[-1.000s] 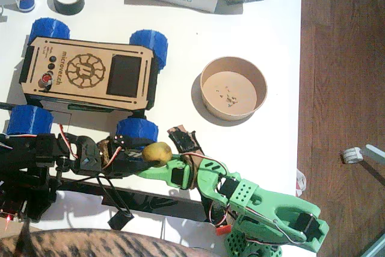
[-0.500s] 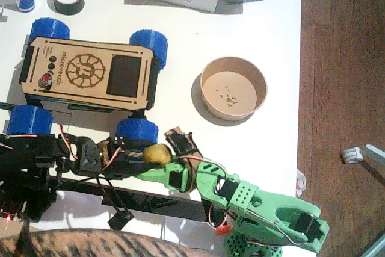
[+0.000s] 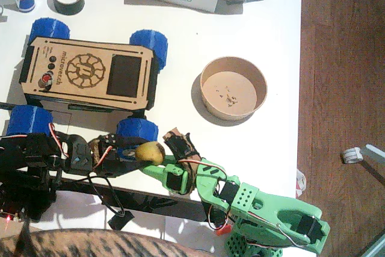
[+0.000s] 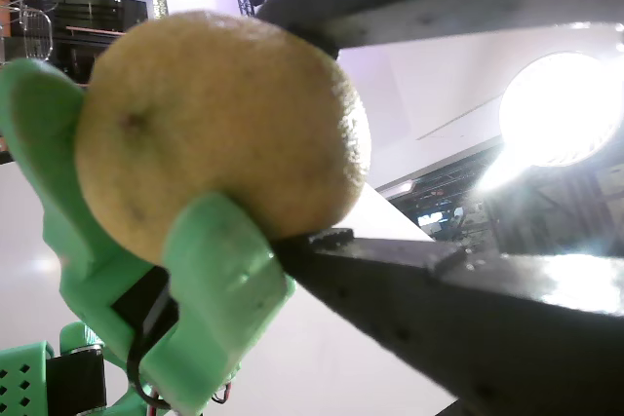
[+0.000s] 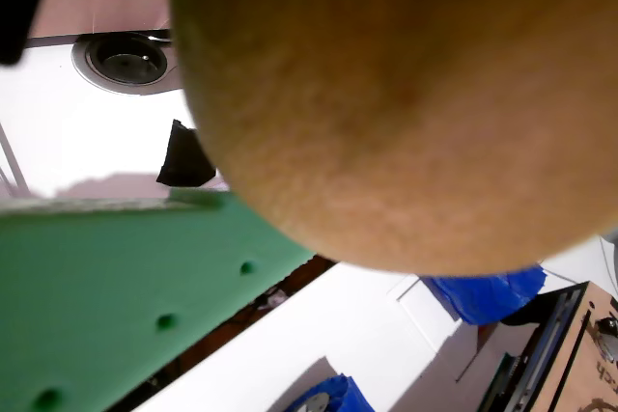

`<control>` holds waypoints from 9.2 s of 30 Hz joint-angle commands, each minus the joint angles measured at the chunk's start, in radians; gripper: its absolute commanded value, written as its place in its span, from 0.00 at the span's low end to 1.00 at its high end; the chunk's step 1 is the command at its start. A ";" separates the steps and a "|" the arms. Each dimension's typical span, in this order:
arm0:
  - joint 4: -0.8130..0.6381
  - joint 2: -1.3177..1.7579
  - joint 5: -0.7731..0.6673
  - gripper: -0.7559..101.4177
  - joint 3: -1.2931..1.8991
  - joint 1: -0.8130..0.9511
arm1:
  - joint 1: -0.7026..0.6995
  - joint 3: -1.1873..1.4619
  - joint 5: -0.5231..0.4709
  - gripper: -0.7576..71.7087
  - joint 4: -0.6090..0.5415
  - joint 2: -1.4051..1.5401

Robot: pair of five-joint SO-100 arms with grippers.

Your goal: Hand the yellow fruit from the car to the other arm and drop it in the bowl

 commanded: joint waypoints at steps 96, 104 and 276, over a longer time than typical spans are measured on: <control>0.566 0.262 0.008 0.52 -0.008 -0.225 | 0.301 -0.035 -0.008 0.01 -0.250 -0.127; 0.980 0.337 0.037 0.18 -0.008 -0.502 | 0.445 -0.118 0.017 0.01 -0.359 -0.327; 0.575 0.368 1.002 0.01 0.600 -1.385 | 0.905 0.270 1.198 0.01 1.058 0.735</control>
